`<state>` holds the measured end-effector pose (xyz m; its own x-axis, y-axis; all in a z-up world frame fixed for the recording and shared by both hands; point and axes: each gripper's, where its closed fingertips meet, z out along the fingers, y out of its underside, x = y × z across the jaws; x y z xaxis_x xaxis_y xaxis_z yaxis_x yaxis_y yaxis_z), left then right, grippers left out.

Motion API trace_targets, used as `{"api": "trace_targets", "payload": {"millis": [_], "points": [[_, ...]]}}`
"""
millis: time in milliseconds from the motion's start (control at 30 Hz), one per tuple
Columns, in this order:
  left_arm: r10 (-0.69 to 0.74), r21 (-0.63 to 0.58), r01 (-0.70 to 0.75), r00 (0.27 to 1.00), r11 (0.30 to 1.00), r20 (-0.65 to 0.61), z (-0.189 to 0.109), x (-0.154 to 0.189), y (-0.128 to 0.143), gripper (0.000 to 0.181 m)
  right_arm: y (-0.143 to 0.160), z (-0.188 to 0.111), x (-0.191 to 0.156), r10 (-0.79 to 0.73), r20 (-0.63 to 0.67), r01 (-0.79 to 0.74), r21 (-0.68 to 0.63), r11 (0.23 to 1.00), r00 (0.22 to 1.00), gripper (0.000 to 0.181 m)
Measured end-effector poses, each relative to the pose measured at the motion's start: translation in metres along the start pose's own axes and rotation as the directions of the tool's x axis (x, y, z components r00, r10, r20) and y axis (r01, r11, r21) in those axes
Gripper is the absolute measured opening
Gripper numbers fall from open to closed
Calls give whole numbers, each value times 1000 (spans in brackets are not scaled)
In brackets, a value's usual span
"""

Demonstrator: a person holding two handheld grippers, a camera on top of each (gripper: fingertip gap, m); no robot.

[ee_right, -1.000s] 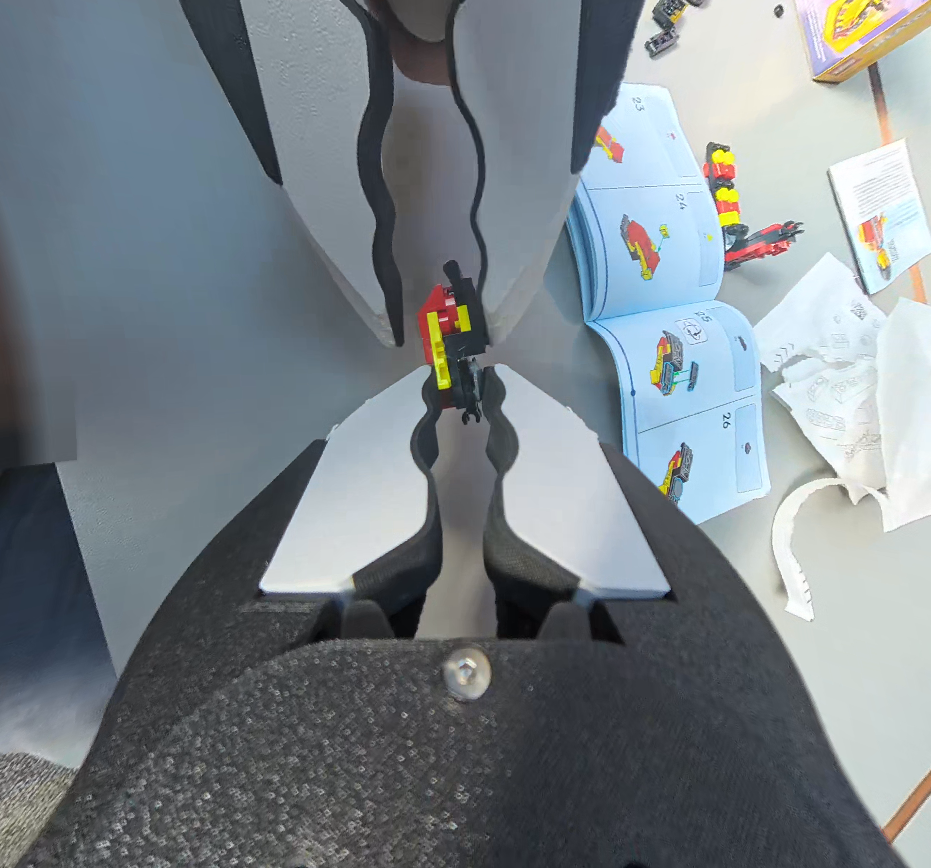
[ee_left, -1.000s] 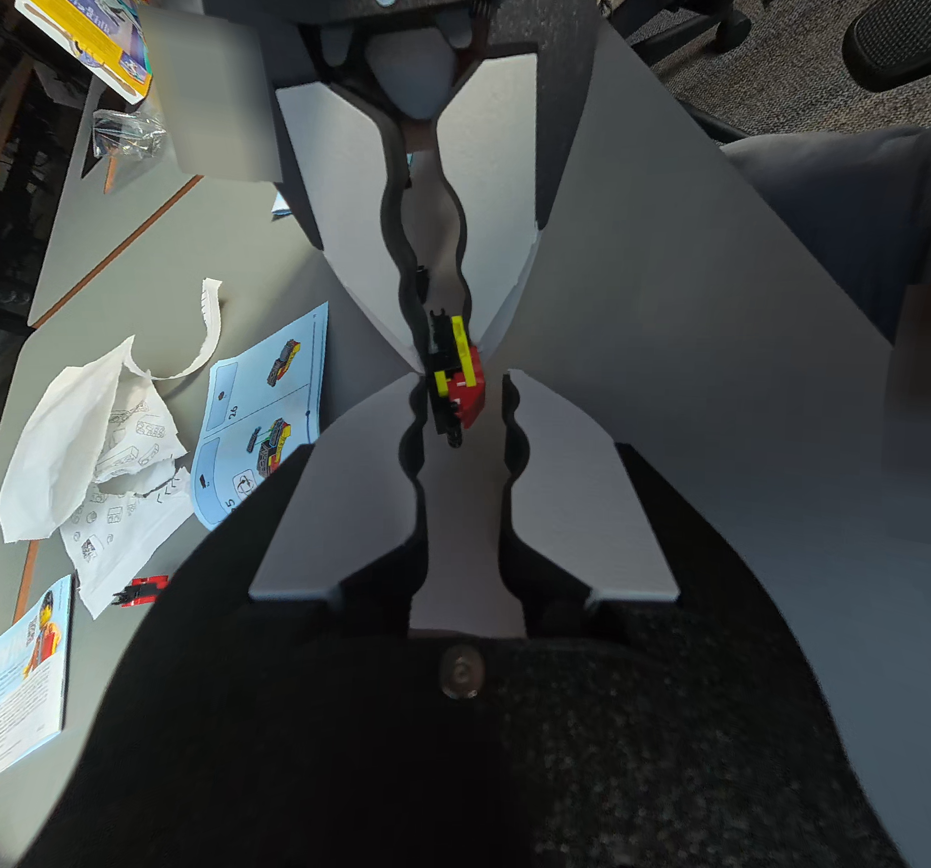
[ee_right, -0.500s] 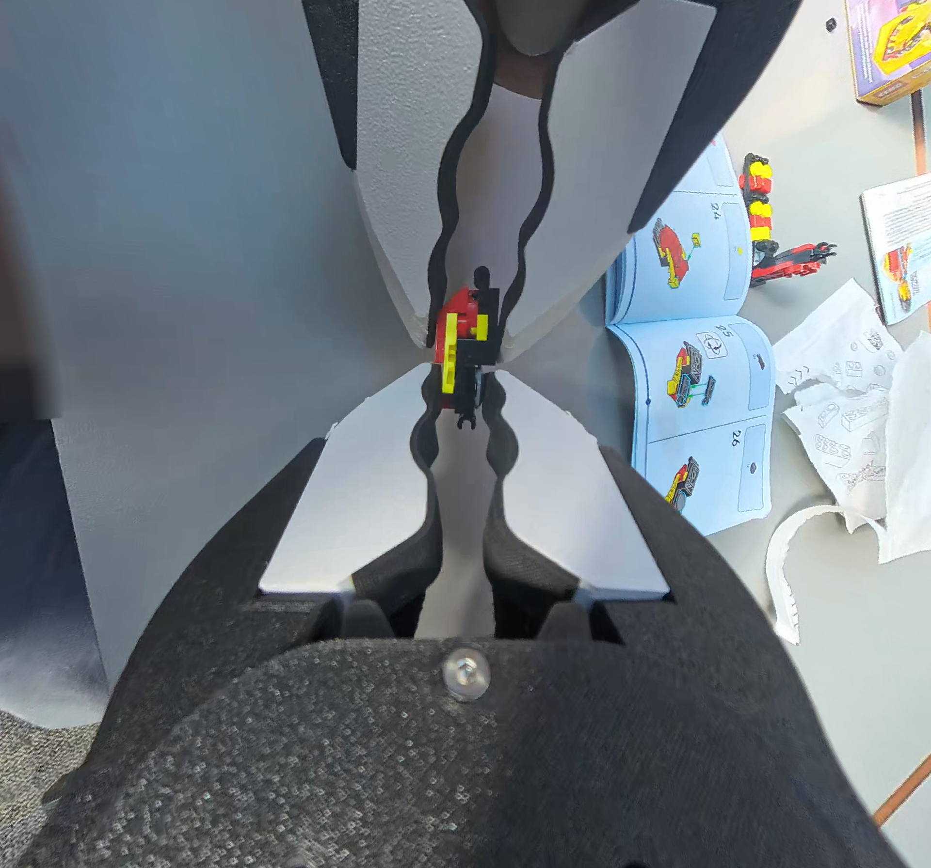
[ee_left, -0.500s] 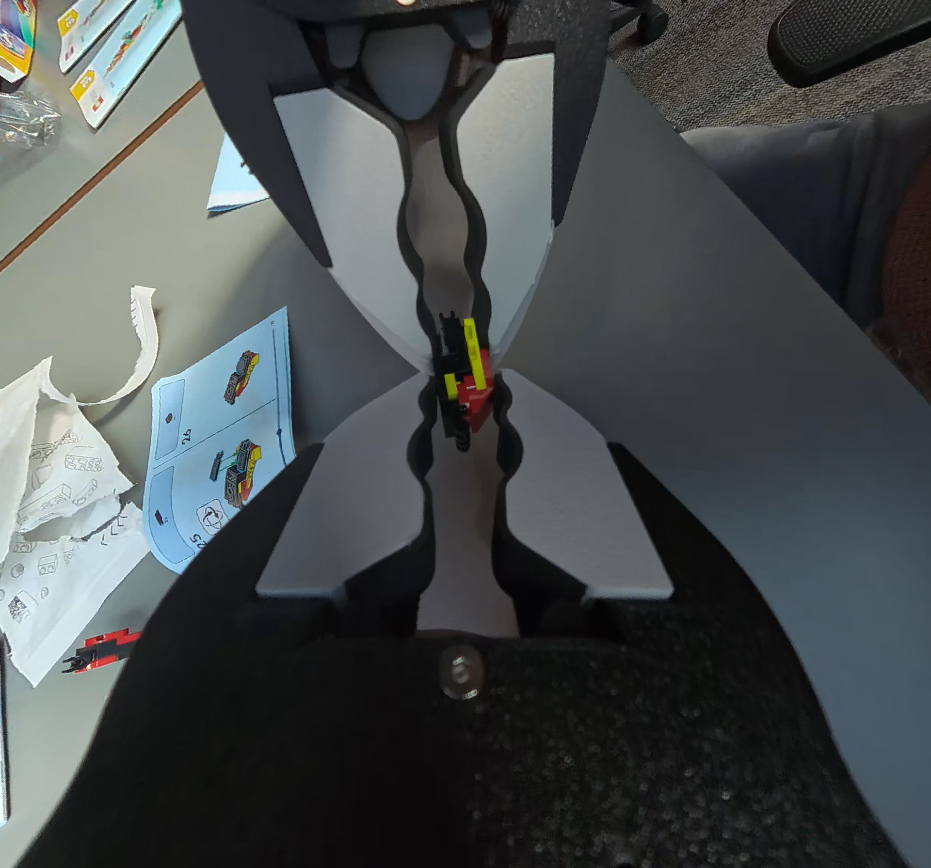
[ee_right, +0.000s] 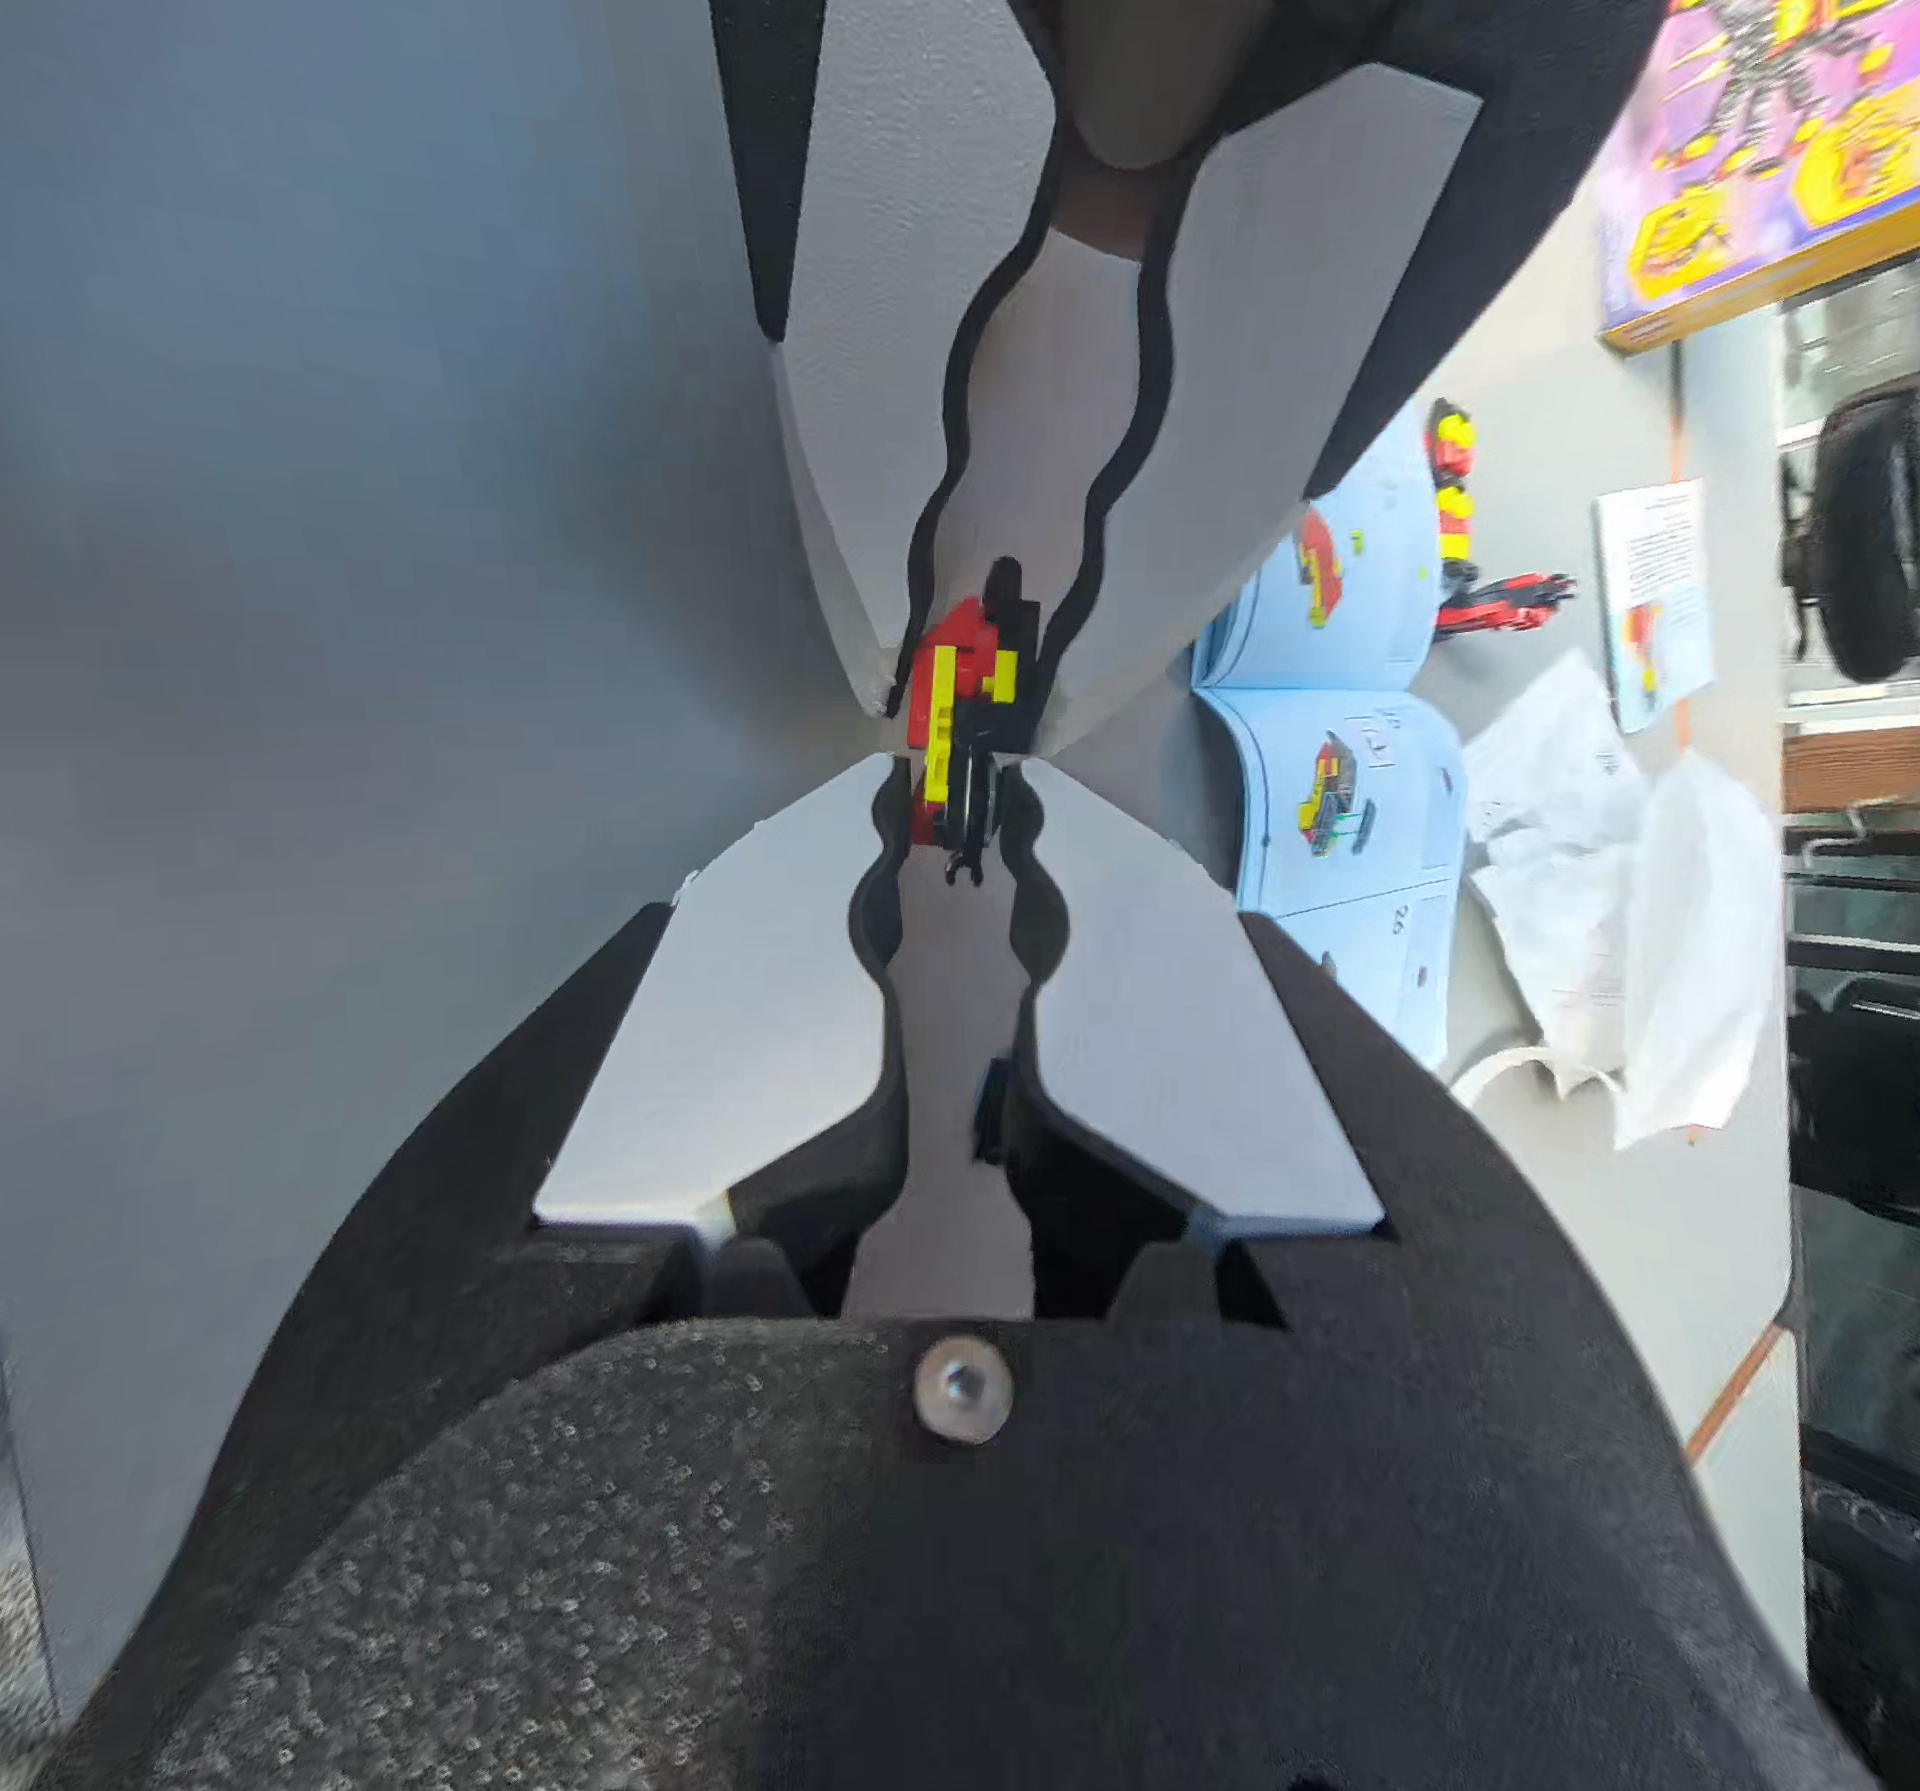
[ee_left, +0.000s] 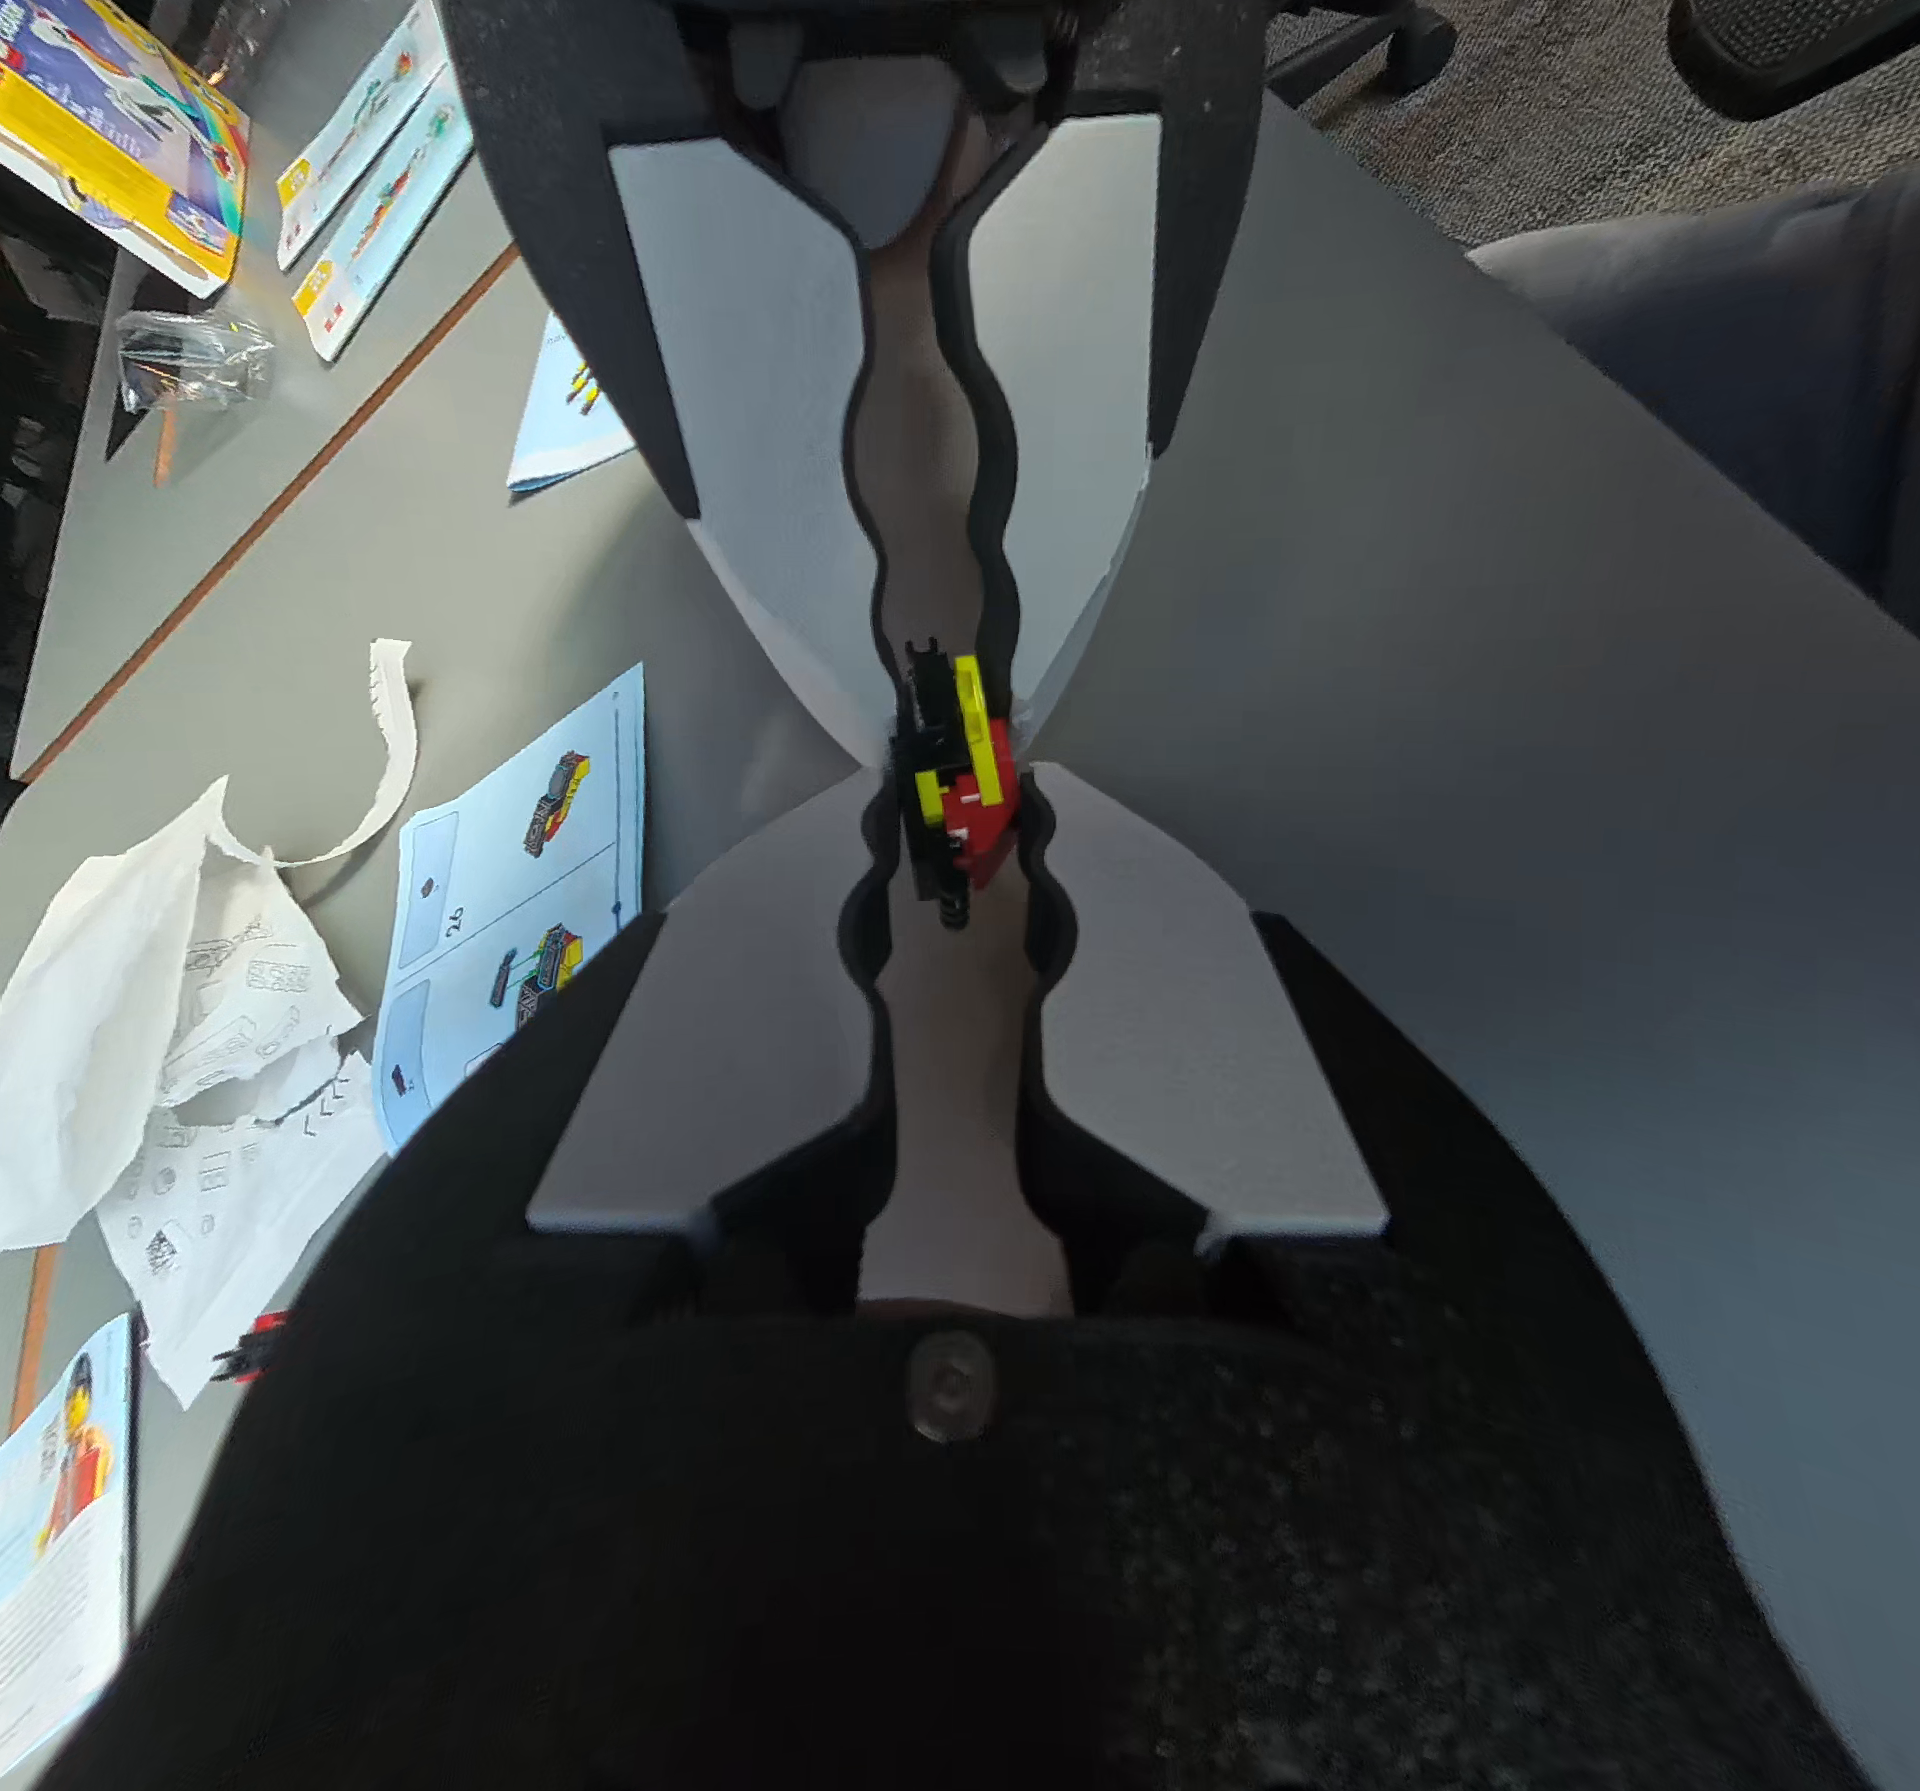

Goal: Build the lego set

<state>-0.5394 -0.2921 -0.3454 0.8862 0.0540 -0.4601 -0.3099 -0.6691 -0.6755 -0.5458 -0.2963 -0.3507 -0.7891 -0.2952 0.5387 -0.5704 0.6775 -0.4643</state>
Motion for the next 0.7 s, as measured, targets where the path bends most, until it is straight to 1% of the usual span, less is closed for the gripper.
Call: {"api": "trace_targets", "payload": {"millis": [33,100,167,200,233,267,300,367,400,433,467,500,533,567,600,633,667,700], "points": [[-3,7,3,1000,1000,-3,-1,1,0,21,-1,-1,-1,27,-9,-27,7,1000,1000,17],[21,23,-21,1000,1000,22,-2,0,-1,21,0,-2,5,63,-50,-63,5,998,997,30],[33,37,-35,998,999,44,-4,0,-4,21,1,-6,7,136,-49,-135,17,991,990,35],[48,39,-50,997,998,64,-6,-2,-4,21,6,-10,11,140,-90,-141,0,990,986,38],[59,34,-61,995,998,76,-9,-3,-4,21,12,-17,15,177,-130,-177,5,984,976,41],[73,32,-76,993,997,89,-12,-3,-4,21,13,-23,15,260,-129,-255,51,966,957,42],[104,27,-108,988,994,114,-15,-5,-4,21,12,-28,12,334,-102,-325,100,941,937,42],[190,9,-193,969,981,157,-21,-5,-5,21,17,-40,17,461,-126,-434,194,880,878,45],[246,-4,-250,950,968,192,-23,-5,-5,21,10,-47,18,552,-72,-511,295,808,831,43],[284,-14,-287,936,958,206,-24,-4,-5,21,0,-52,14,604,20,-564,383,732,797,40],[304,-25,-305,931,952,203,-24,-1,-4,21,-1,-52,11,614,52,-581,396,711,787,37],[328,-41,-328,919,944,218,-25,-1,-3,21,7,-49,11,608,-6,-564,365,741,794,34],[341,-56,-338,910,940,234,-26,-3,-2,21,16,-49,16,598,-92,-538,347,768,796,32],[322,-86,-310,921,947,221,-25,-3,4,21,19,-52,19,608,-120,-536,361,763,785,29],[311,-148,-284,925,947,216,-26,-5,12,21,17,-55,18,636,-87,-562,387,731,767,30],[354,-210,-309,906,928,232,-27,-8,18,21,17,-59,18,665,-59,-591,408,696,744,31],[423,-259,-365,877,894,227,-27,-9,22,22,20,-62,21,685,-73,-600,424,679,725,31],[467,-305,-398,861,865,200,-26,-7,27,22,25,-66,25,694,-110,-595,431,678,711,31]]}}
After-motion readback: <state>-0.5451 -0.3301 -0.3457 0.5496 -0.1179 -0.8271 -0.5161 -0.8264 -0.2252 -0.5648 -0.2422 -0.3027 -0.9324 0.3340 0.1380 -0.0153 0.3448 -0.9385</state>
